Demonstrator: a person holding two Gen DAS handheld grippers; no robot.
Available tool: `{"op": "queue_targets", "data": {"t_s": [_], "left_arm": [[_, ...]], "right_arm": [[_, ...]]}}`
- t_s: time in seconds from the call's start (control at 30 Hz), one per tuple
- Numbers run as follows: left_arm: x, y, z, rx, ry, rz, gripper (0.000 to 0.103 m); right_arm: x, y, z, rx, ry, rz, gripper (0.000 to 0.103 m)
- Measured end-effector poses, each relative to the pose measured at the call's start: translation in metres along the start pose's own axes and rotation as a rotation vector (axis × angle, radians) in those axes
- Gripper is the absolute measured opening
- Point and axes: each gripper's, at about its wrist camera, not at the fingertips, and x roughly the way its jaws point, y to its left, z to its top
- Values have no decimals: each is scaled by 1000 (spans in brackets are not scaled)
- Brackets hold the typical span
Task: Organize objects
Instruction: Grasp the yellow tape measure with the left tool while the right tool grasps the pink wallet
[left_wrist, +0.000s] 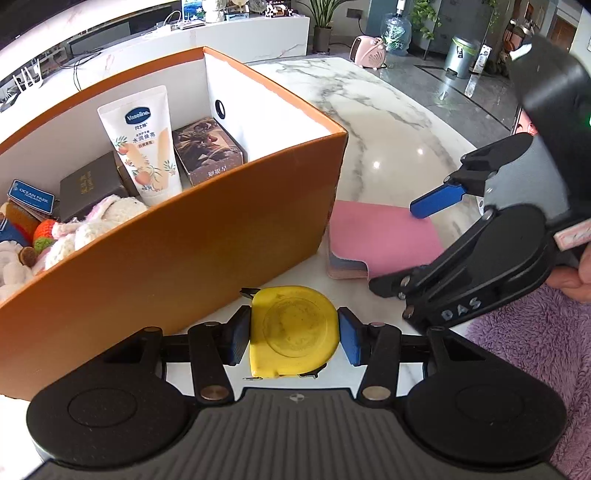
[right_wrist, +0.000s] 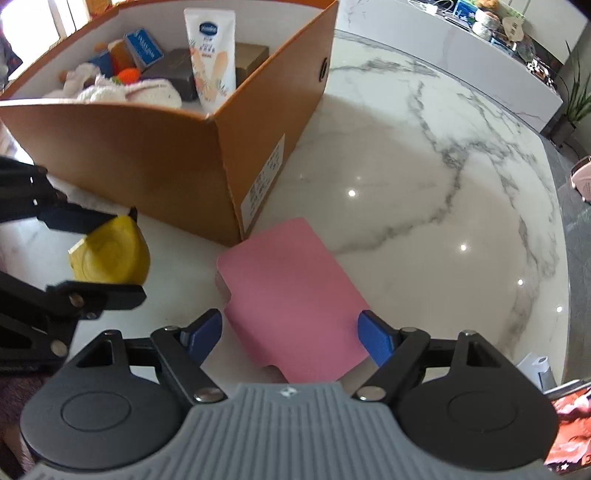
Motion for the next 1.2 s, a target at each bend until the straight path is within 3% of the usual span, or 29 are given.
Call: {"op": "queue_targets", "data": {"t_s": [0.3,0.37,0.5,0.67,0.83,0.97,1.1,1.2], "left_arm": [[-8,3,-2,-11,-9,0,57],[-11,3,-2,-12,-16,-1,57],[-19,4,-6,-15,-27,1,57],[-29,9,-11,-28,-42,10,57],[-38,12,-15,-39,-62,10,57],[-44,15,-18,-49,-71,14,57],[-46,18,-24,-55,-63,22,57],[-43,21,-30,-61,-47,21,57]], "right_arm": [[6,12,-5,-92,25,-59,88],[4,10,-6,-89,22,-71,80],[0,12,-9,-100,18,-95,74],[-15,31,-8,-139,-9,-116,43],[-33,42,-4,-121,-49,-144,27],[-58,42,2,-66,-88,-53,16],[-74,40,4,51,-90,145,14],[-72,44,4,91,-69,195,14]]}}
